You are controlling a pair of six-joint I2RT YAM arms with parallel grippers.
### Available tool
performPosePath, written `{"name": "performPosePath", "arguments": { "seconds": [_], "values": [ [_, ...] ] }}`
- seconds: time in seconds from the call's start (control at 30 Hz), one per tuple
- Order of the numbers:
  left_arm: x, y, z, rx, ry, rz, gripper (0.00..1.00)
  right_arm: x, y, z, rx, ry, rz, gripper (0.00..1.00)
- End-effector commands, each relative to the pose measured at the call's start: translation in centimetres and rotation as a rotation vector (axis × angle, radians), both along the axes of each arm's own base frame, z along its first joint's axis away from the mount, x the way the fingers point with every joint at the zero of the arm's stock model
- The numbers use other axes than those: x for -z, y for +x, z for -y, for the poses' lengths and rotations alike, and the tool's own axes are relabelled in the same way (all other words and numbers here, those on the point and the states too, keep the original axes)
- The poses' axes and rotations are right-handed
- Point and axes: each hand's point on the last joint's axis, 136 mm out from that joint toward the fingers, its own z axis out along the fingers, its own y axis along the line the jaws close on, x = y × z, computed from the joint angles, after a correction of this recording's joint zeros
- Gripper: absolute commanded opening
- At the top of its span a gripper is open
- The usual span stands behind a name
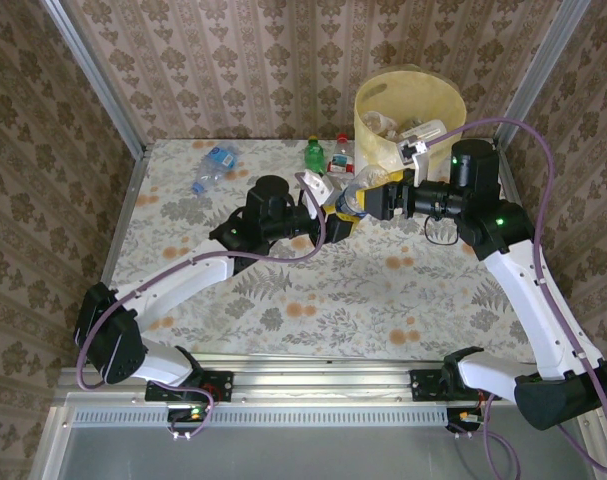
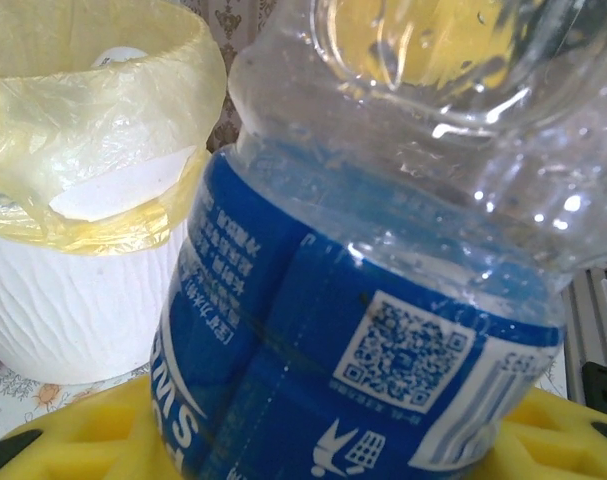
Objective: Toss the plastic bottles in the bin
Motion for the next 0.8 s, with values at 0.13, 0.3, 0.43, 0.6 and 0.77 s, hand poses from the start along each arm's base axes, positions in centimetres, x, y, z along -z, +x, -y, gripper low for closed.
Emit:
{"name": "performPosePath", "arguments": {
  "seconds": [0.13, 0.3, 0.43, 0.6, 0.77],
  "values": [
    [-1.9, -1.3, 1.0, 0.084, -0.033, 0.039, 0.43, -0.2, 0.3, 0.0, 0.010, 0.006, 0.009, 0.68],
    [-1.8, -1.3, 1.0, 0.086, -0.026, 0.036, 0.52, -0.4, 0.3, 0.0, 0.014, 0.005, 0.016, 0.59],
    [-1.6, -0.9, 0.8, 0.061, -0.022, 0.033, 0.83, -0.5, 0.2, 0.2, 0.022, 0.002, 0.022, 0.57],
    [-1.6, -0.3, 0.1, 0.010, -0.035, 0.040, 1.00, -0.7, 0.3, 0.7, 0.058, -0.011, 0.044, 0.54],
    [-2.2, 0.3, -1.2, -0.037, -0.063, 0.048, 1.00, -1.5, 0.4, 1.6, 0.116, -0.020, 0.091, 0.50]
  ]
}}
